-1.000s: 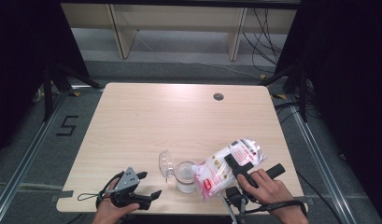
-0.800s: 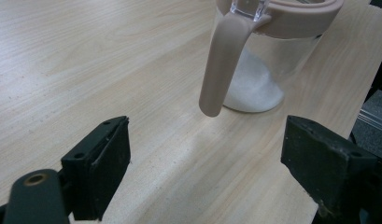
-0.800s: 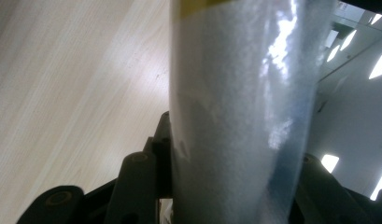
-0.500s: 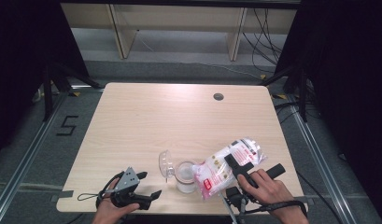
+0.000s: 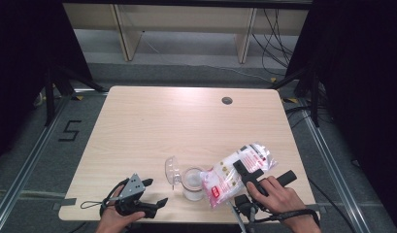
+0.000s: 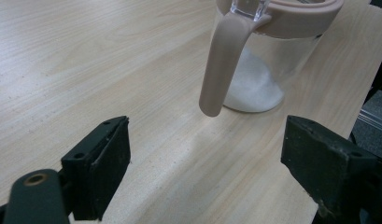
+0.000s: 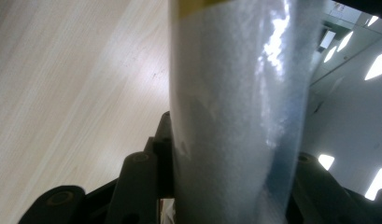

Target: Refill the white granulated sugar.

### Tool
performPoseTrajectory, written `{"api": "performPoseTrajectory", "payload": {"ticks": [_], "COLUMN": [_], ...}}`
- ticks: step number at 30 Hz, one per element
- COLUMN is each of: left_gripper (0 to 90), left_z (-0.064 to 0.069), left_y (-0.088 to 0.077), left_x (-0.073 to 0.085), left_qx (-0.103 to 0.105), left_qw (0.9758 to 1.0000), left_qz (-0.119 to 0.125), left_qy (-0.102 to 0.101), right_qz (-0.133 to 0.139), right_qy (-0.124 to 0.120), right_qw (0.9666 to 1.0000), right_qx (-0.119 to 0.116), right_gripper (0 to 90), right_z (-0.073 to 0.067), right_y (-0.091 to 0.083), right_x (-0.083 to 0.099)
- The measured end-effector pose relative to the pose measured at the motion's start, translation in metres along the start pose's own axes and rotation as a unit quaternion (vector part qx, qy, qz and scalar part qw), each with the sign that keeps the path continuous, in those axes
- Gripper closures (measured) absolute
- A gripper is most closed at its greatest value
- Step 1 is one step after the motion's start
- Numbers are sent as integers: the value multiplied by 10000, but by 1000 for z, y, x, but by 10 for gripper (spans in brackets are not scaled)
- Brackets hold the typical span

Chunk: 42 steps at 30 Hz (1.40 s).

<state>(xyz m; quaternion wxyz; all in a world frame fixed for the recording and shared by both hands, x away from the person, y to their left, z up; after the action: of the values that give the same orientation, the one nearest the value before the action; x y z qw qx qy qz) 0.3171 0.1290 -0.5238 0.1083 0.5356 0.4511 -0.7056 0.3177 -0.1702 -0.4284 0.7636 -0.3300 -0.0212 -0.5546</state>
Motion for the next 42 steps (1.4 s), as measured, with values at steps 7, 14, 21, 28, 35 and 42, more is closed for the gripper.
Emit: {"api": "performPoseTrajectory", "payload": {"ticks": [7,14,21,28,35,42], "left_gripper": [154,153,154,154,154,154], "left_z": [0,1,1,1,1,1], "left_y": [0,0,0,0,0,0], "left_x": [0,0,0,0,0,0], "left_qx": [-1,-14,-11,-11,-12,-14], "left_qw": [10000,9999,9999,9999,9999,9999], "left_qz": [3,-5,-12,-10,-7,-6], "left_qy": [-9,-123,-112,-114,-118,-124], "right_qz": [-25,-8,-6,-41,-53,34], "right_qy": [30,-13,-7,159,129,-45], "right_qw": [10000,10000,10000,9999,9999,10000], "right_qx": [4,19,15,1,4,13], "right_gripper": [631,633,634,635,637,638], "right_z": [0,0,0,-2,-2,1], "right_y": [-1,-1,-1,-2,-2,-1], "right_x": [0,-1,0,1,1,0]}}
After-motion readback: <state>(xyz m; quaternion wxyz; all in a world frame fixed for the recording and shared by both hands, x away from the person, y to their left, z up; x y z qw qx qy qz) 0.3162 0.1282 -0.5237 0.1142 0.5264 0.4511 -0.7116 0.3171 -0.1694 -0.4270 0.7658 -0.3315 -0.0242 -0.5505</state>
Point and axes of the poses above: each handheld gripper's, and its own axes: y roughly forward along the jaws, x roughly out of its underside, z roughly to its right, the point moved 5 cm from there along y, roughly forward along the jaws, and after that the axes turned 9 degrees about -x, right-handed, at the moved point
